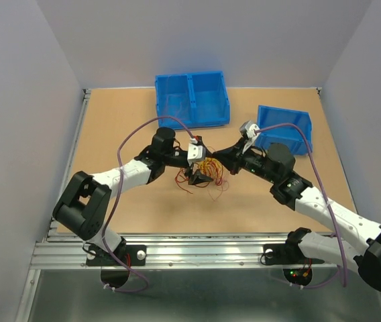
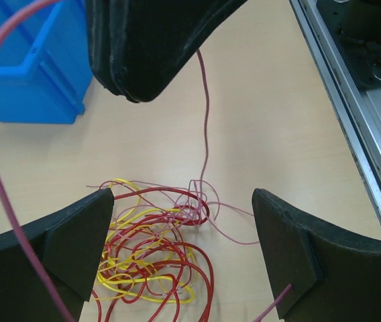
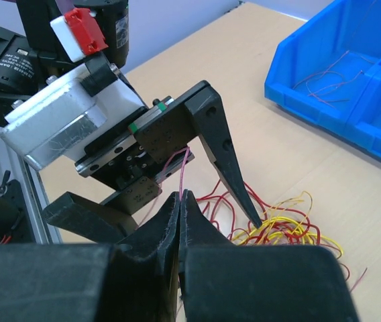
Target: Untangle the cables
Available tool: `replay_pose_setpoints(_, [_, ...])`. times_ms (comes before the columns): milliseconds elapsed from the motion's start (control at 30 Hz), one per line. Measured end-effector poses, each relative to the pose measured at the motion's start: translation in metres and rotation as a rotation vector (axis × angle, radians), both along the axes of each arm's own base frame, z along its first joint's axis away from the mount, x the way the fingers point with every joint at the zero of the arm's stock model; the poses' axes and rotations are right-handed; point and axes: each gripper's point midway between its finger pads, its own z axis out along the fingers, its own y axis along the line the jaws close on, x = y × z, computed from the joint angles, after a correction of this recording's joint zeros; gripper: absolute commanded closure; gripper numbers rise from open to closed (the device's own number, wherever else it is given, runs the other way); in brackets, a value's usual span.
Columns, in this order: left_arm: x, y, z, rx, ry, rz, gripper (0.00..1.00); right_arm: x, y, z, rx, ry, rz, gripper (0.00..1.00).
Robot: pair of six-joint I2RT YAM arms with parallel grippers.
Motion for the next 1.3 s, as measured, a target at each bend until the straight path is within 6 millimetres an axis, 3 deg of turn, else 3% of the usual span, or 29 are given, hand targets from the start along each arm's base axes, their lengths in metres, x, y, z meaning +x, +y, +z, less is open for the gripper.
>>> replay_pose_setpoints(200, [0.001, -0.006, -0.025, 0.039, 0.031, -0.002, 0.07, -0.003, -0.007, -0.002, 0.007, -0.002, -0.023, 0.99])
replay_pose_setpoints(400, [0.000, -0.015, -0.064, 0.113, 0.091, -0.007, 0.23, -0.006, -0.015, 0.011, 0.048, -0.040, -0.054, 0.99])
replay_pose_setpoints(500, [-0.001, -0.023, -0.072, 0.136, 0.093, -0.011, 0.39, -0.007, -0.019, 0.016, 0.064, -0.055, -0.071, 0.99])
replay_pose_setpoints(567, [0.000, -0.027, -0.074, 0.144, 0.090, -0.011, 0.57, -0.006, -0.021, 0.018, 0.072, -0.059, -0.081, 0.99])
replay_pose_setpoints(600, [0.002, -0.029, -0.074, 0.147, 0.089, -0.012, 0.74, -0.006, -0.022, 0.019, 0.077, -0.059, -0.088, 0.99])
replay_pose_setpoints(700, [0.009, -0.035, -0.072, 0.154, 0.092, -0.005, 1.00, -0.005, -0.024, 0.018, 0.080, -0.057, -0.100, 0.99])
replay_pose_setpoints(900, [0.028, -0.040, -0.063, 0.176, 0.094, 0.063, 1.00, 0.003, -0.032, 0.020, 0.096, -0.051, -0.171, 0.99])
replay_pose_setpoints(1067, [0.037, -0.032, -0.059, 0.220, 0.103, 0.144, 1.00, 0.017, -0.046, 0.021, 0.109, -0.041, -0.286, 0.99])
replay_pose_setpoints(1167, [0.043, -0.022, -0.042, 0.223, 0.100, 0.211, 1.00, 0.026, -0.052, 0.016, 0.104, -0.030, -0.341, 0.95])
replay_pose_setpoints(1300, [0.055, -0.010, 0.005, 0.175, 0.079, 0.324, 1.00, 0.037, -0.053, 0.000, 0.071, 0.004, -0.387, 0.79])
